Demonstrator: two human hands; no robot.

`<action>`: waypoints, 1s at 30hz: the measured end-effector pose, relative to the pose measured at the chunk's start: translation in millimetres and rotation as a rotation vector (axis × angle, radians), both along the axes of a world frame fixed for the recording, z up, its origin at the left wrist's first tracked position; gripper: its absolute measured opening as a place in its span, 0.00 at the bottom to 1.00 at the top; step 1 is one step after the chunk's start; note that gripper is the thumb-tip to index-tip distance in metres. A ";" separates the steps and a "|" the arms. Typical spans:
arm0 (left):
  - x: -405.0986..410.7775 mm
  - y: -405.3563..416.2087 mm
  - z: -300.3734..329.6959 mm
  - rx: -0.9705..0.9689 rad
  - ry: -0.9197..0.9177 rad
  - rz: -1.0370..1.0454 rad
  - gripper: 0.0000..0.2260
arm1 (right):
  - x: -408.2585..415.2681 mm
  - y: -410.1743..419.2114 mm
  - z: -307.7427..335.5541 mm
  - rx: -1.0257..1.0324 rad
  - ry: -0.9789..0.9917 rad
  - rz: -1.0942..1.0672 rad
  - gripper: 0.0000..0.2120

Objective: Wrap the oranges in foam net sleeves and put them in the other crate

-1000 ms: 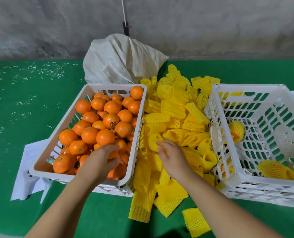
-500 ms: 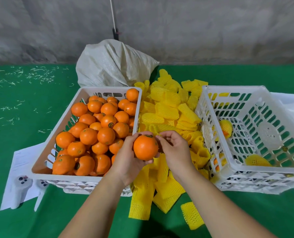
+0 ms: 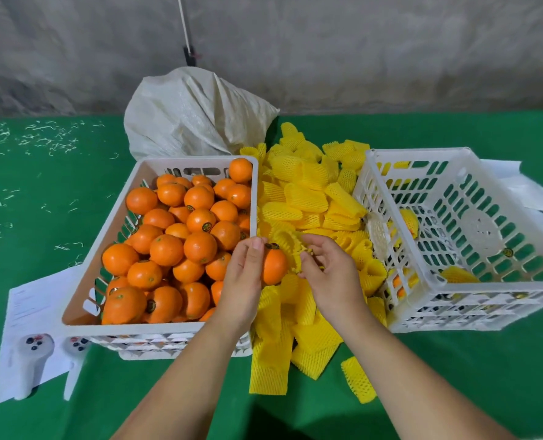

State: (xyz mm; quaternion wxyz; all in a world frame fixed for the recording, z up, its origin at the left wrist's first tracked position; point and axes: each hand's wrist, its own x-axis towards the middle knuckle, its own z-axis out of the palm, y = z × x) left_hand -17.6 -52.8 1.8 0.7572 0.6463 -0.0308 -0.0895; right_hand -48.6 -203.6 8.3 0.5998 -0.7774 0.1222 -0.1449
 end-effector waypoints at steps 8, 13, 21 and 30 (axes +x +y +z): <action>4.9 13.8 -14.3 -0.003 0.007 -0.318 0.40 | 3.8 -1.5 1.1 -0.412 -0.106 0.045 0.10; -2.4 7.9 -9.3 0.040 -0.043 -0.186 0.33 | 5.4 -12.2 5.1 -0.440 -0.228 0.093 0.07; -9.4 -1.8 -13.6 0.268 -0.159 -0.025 0.32 | -12.6 -11.2 -2.0 -0.391 -0.383 0.160 0.09; -16.1 -7.1 -21.6 0.297 -0.283 0.010 0.29 | -15.0 -10.6 5.9 -0.640 -0.321 0.216 0.15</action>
